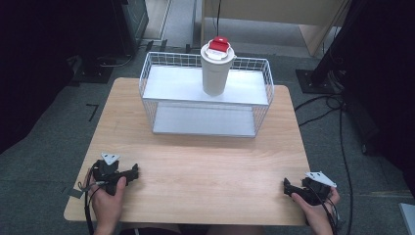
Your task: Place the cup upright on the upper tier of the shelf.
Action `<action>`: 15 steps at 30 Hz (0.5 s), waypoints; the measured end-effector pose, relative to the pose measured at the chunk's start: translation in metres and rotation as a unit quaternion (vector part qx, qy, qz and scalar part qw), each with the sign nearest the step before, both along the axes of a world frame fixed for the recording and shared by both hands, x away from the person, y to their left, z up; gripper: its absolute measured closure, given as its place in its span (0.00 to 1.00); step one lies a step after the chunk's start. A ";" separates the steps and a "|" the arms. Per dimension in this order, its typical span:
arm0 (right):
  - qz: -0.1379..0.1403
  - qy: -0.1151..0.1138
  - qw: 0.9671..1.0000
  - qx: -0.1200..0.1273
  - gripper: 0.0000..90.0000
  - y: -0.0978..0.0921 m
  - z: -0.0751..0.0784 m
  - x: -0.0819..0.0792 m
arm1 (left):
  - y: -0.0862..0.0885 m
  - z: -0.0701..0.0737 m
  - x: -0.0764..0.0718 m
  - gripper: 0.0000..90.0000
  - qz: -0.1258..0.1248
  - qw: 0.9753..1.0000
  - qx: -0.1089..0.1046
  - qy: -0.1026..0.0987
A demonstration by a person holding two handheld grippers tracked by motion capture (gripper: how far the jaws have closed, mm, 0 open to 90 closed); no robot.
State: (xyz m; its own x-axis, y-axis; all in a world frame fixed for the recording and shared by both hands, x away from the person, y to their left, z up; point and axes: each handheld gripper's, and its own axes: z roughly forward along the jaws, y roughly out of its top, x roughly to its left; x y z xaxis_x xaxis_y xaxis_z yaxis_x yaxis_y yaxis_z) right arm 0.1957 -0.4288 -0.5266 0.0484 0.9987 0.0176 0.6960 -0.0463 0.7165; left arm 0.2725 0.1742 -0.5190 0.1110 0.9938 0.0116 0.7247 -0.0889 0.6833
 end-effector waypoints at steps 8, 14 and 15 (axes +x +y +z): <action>0.029 0.001 1.000 0.003 0.02 -0.005 0.000 -0.001 | 0.000 0.000 0.000 0.00 0.000 1.000 0.000 0.000; 0.030 0.000 1.000 0.004 0.02 -0.004 0.000 0.000 | 0.000 0.000 0.000 0.00 0.000 1.000 0.000 0.000; 0.030 0.001 1.000 0.004 0.02 -0.004 0.000 0.000 | 0.000 0.000 0.000 0.00 0.001 1.000 0.000 0.000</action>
